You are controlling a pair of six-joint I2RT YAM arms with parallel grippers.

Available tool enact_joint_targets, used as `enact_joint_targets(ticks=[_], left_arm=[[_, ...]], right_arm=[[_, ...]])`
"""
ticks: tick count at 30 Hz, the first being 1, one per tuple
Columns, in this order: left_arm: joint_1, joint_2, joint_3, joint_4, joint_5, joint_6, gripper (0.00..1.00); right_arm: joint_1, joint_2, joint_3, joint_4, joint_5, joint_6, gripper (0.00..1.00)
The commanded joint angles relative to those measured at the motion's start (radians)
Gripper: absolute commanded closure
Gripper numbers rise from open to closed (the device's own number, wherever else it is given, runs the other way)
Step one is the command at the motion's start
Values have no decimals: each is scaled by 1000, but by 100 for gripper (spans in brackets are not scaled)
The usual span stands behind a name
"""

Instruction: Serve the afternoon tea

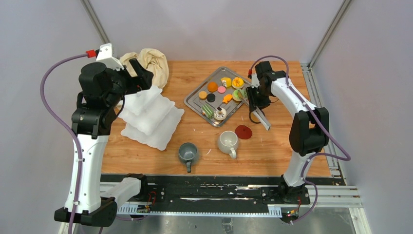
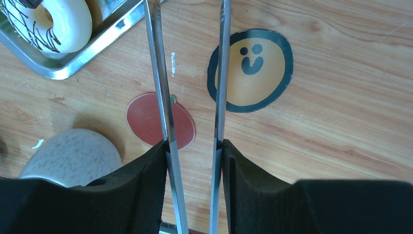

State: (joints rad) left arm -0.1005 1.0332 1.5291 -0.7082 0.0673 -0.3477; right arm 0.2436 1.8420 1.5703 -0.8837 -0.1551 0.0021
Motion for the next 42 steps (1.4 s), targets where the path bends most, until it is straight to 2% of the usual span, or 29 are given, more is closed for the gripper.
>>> enact_joint_targets(ticks=[1, 21, 42], left_arm=[[-4, -18, -10, 34, 7, 10, 6], [-4, -10, -24, 49, 4, -4, 6], [-4, -12, -44, 61, 6, -8, 6]], right_arm=[[30, 19, 42, -34, 13, -24, 57], [38, 26, 48, -47, 67, -36, 55], [41, 79, 87, -46, 60, -44, 53]])
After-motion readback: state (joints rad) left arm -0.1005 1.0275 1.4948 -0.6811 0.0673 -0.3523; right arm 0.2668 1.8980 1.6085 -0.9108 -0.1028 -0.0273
